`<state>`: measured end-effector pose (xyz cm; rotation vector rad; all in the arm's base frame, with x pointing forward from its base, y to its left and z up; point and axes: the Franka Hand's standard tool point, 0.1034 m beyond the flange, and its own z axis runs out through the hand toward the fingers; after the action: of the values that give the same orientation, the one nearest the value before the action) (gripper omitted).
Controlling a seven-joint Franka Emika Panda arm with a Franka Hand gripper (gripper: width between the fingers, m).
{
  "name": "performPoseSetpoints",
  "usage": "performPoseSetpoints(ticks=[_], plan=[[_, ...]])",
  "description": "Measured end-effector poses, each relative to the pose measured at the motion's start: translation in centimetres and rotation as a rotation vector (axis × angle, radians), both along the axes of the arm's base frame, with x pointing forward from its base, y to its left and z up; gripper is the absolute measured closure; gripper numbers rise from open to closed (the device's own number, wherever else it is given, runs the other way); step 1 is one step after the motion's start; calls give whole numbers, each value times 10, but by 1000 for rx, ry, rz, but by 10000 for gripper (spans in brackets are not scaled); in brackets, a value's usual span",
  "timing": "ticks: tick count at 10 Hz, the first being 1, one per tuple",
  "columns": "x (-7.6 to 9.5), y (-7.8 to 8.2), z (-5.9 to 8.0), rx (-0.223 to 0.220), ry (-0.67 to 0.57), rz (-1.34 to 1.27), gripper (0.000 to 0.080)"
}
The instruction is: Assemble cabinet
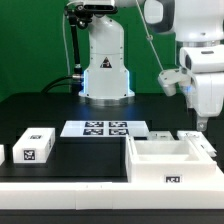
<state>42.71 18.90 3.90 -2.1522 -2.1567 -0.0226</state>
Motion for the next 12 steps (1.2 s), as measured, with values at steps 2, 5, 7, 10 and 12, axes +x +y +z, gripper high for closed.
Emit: performPoseSetpoints(ticks=[2, 5, 7, 10, 12], plan=[[-6, 3, -14, 17, 8, -4, 151], [-5, -2, -27, 33, 14, -19, 151], [-5, -2, -27, 33, 15, -24, 242], [-5, -3, -27, 32, 15, -25, 435], [-4, -2, -26, 34, 11, -25, 738]])
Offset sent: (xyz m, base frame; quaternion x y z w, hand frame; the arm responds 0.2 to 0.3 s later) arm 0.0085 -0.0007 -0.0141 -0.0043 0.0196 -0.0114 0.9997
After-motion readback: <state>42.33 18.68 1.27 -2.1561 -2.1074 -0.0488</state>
